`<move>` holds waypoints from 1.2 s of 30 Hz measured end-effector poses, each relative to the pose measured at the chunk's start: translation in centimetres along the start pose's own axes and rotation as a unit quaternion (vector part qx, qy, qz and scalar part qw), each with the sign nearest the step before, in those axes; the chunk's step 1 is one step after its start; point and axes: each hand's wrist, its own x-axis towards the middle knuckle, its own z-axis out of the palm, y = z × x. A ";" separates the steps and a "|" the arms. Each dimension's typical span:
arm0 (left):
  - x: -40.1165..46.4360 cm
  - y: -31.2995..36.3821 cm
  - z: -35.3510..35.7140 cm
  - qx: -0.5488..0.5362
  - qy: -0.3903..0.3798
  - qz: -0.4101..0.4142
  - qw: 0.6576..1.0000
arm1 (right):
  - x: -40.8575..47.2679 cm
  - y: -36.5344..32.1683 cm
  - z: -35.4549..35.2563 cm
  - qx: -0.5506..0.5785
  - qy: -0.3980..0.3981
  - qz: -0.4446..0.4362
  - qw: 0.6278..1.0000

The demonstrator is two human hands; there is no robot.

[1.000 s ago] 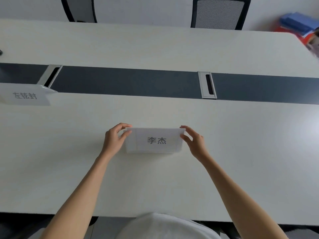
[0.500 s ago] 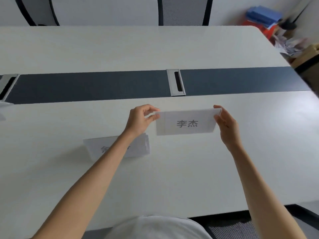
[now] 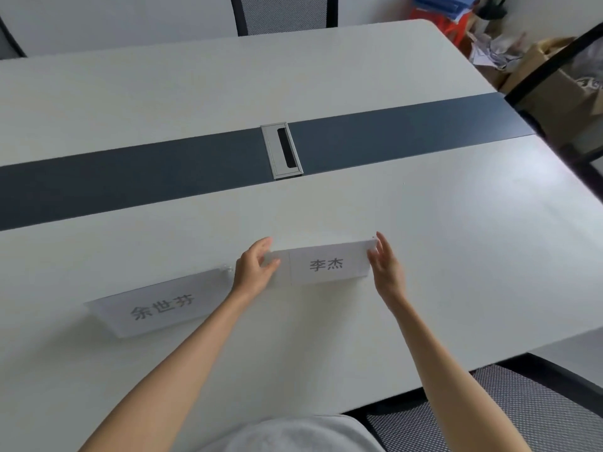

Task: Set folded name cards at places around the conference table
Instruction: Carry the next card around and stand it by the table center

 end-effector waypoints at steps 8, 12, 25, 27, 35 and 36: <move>-3.6 -3.0 1.6 -0.076 -0.055 -0.110 0.989 | -3.0 3.4 1.5 0.039 0.009 0.067 0.997; -1.9 -1.9 2.2 -0.082 -0.065 -0.118 0.987 | -0.7 2.5 1.8 0.029 0.002 0.071 0.997; 8.6 3.5 2.5 -0.129 -0.014 -0.145 0.981 | 13.9 -3.3 4.7 -0.034 -0.065 0.030 0.997; 9.7 3.6 2.0 -0.127 -0.008 -0.148 0.981 | 14.6 -3.9 5.4 -0.026 -0.072 0.031 0.997; 11.9 3.9 1.4 -0.127 -0.014 -0.139 0.982 | 15.6 -4.3 6.1 -0.024 -0.091 0.007 0.996; 11.9 3.7 1.3 -0.123 -0.016 -0.145 0.982 | 15.3 -4.5 6.0 -0.025 -0.093 0.010 0.995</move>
